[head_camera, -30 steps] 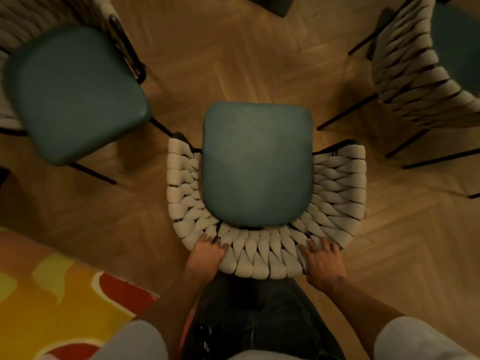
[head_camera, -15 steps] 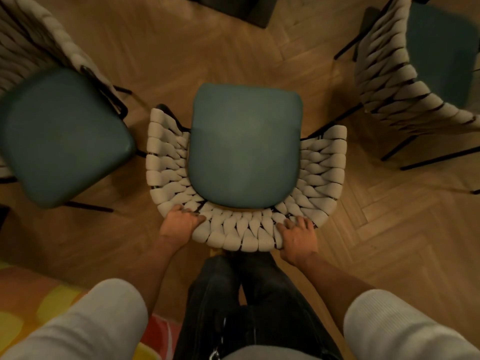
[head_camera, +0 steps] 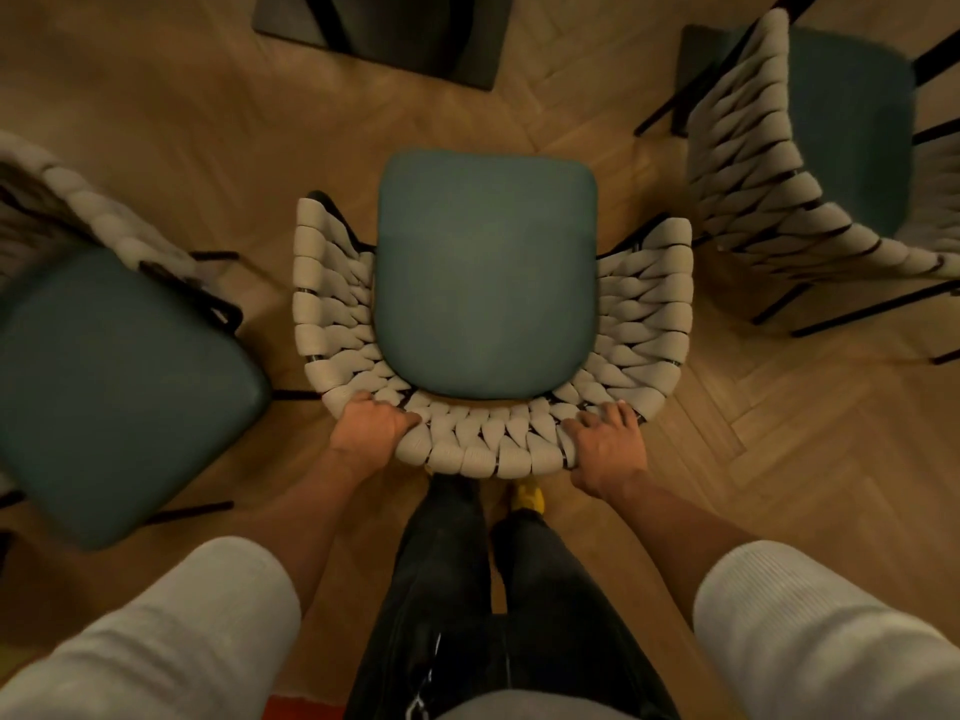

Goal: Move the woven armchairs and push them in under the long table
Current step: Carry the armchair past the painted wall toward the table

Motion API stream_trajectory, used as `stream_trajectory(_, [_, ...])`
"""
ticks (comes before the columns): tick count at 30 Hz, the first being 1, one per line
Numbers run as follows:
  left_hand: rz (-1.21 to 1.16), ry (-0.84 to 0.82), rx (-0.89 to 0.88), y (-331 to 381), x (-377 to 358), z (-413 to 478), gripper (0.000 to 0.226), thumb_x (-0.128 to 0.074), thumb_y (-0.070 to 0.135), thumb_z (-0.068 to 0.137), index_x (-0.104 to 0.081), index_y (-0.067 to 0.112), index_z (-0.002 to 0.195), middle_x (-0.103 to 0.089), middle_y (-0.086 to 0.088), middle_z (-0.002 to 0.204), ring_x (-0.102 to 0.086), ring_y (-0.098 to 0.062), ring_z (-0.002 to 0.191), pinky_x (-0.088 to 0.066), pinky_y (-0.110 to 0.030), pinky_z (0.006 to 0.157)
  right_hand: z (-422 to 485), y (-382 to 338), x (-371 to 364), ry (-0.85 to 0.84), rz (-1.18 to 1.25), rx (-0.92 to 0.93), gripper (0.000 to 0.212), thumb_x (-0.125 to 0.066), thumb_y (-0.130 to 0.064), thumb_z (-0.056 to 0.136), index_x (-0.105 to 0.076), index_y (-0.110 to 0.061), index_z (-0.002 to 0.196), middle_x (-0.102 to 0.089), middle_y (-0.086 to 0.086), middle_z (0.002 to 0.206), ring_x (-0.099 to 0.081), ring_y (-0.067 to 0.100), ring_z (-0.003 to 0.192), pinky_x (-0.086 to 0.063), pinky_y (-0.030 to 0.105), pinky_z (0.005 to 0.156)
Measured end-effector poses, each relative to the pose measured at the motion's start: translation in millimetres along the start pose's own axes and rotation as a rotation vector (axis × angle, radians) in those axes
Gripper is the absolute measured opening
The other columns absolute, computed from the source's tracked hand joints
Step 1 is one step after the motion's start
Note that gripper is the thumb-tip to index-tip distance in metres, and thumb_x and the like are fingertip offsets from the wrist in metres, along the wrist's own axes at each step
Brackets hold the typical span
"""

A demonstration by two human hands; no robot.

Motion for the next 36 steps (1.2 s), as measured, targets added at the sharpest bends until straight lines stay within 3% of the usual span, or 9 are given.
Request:
stream_trajectory(15, [0.078, 0.084, -0.069, -104, 104, 116, 0.039, -0.058, 0.038, 0.093, -0.056, 0.045, 0.131, -0.072, 0.011, 0.116, -0.066, -0.014, 0.109, -0.034, -0.035, 0.103, 92, 30, 102, 0.057, 0.108, -0.083, 0.068, -0.071, -0.051, 0.081, -0.051, -0.032, 0.143, -0.056, -0.001, 0.144, -0.037, 0.031, 0.142, -0.005, 0.054, 0.126])
stream_trajectory(36, [0.023, 0.032, -0.013, -199, 242, 265, 0.044, -0.055, 0.038, 0.093, -0.052, 0.050, 0.136, -0.068, 0.016, 0.123, -0.062, -0.009, 0.112, -0.034, -0.031, 0.101, 231, 125, 253, 0.131, 0.082, 0.018, 0.064, -0.067, -0.055, 0.085, -0.053, -0.033, 0.143, -0.060, -0.001, 0.139, -0.041, 0.034, 0.140, 0.002, 0.057, 0.125])
Point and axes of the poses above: each hand's wrist, its own z-axis towards the middle knuckle, its own x-axis out of the back of the hand, y = z × x, the point moved 7 cm from there along z, towards the middle knuckle
